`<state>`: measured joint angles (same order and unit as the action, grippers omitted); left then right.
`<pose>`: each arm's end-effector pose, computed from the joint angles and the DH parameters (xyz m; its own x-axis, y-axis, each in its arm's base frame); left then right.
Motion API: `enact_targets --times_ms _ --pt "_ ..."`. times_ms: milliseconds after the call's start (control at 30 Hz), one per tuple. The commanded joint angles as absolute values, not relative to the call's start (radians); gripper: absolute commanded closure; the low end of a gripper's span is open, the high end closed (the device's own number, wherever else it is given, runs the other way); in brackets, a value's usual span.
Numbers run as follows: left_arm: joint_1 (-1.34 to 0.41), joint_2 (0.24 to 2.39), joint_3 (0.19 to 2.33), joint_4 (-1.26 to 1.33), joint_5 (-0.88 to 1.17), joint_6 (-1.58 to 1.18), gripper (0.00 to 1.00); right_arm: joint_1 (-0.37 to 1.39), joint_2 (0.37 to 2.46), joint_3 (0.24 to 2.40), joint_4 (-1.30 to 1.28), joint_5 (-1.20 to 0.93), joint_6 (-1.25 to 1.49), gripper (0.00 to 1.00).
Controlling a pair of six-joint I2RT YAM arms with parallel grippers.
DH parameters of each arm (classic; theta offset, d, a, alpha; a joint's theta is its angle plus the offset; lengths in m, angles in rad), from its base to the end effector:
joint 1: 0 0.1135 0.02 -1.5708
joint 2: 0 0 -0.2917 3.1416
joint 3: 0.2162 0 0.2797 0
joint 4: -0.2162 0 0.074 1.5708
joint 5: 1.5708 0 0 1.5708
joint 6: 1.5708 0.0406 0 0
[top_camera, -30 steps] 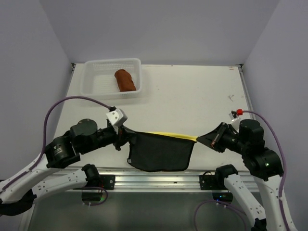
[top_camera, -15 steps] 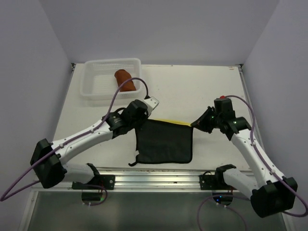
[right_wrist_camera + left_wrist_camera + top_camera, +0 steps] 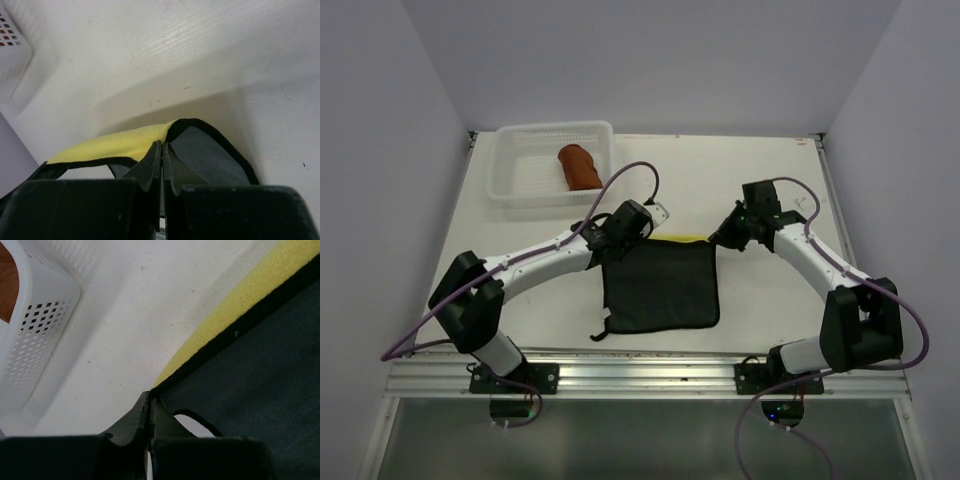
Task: Roll the towels
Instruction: Flatten the towel, then fold the towel
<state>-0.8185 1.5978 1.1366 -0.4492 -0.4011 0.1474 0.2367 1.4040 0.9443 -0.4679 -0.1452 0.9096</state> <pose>0.2627 -0.2575 0.2493 -0.4591 0.6884 -0.5615 0.5823 0.7105 0.3951 0.3014 0.0788 0.2424 -0.7274 0.6279 -0.2769 0.4197 0.7263 0.5445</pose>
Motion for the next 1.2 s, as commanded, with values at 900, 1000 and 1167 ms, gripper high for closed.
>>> enact_targets --times_ms 900,1000,1167 --pt "-1.022 1.471 0.957 -0.466 -0.305 0.009 1.0 0.204 1.264 0.836 -0.569 -0.192 0.77 1.0" --pt "-1.032 1.468 0.951 -0.476 -0.295 -0.028 1.0 0.206 1.241 0.818 -0.589 -0.176 0.747 1.0" --pt "-1.069 1.47 0.969 -0.502 -0.296 -0.072 1.0 0.204 1.206 0.782 -0.623 -0.164 0.709 1.0"
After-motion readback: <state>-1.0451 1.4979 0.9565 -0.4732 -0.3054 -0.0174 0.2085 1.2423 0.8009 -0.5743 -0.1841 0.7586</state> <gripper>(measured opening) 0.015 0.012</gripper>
